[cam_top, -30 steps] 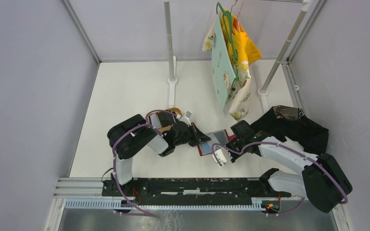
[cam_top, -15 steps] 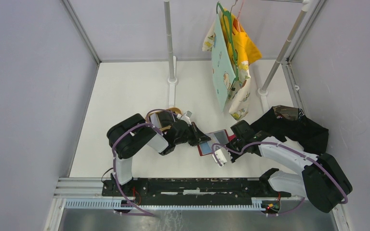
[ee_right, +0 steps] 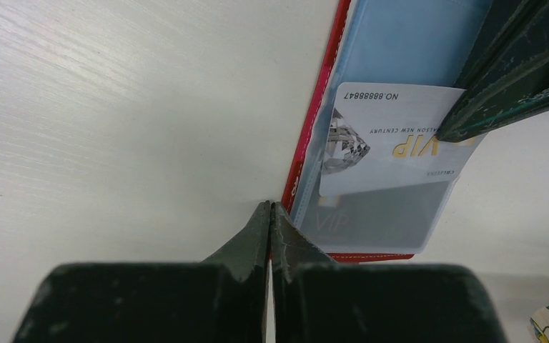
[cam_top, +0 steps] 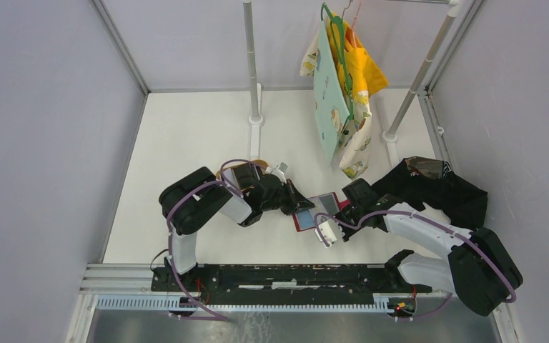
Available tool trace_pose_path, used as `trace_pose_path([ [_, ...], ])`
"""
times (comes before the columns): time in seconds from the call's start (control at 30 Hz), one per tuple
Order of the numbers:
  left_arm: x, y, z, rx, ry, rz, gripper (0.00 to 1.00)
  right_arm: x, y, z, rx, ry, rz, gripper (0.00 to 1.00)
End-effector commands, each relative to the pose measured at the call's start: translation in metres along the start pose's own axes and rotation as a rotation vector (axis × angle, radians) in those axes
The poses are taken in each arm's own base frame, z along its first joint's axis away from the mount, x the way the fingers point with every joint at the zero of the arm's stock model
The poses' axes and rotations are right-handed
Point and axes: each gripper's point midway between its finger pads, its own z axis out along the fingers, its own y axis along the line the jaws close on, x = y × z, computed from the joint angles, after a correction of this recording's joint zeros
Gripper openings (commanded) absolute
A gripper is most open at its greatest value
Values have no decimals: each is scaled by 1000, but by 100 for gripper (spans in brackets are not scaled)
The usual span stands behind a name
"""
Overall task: Put the credit cards into the card holder
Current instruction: Insert the credit card into the card holder.
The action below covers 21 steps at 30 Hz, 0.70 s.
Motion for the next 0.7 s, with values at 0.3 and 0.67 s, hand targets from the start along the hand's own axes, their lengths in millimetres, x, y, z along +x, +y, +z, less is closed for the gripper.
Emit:
trace_pose_path([
  [0.3,13,30,1,-95,85,44,2,10,15,1,-53,45,43,4],
  [0.67,17,31,1,-112,135,89,2,12,14,1,-52,52,45,4],
])
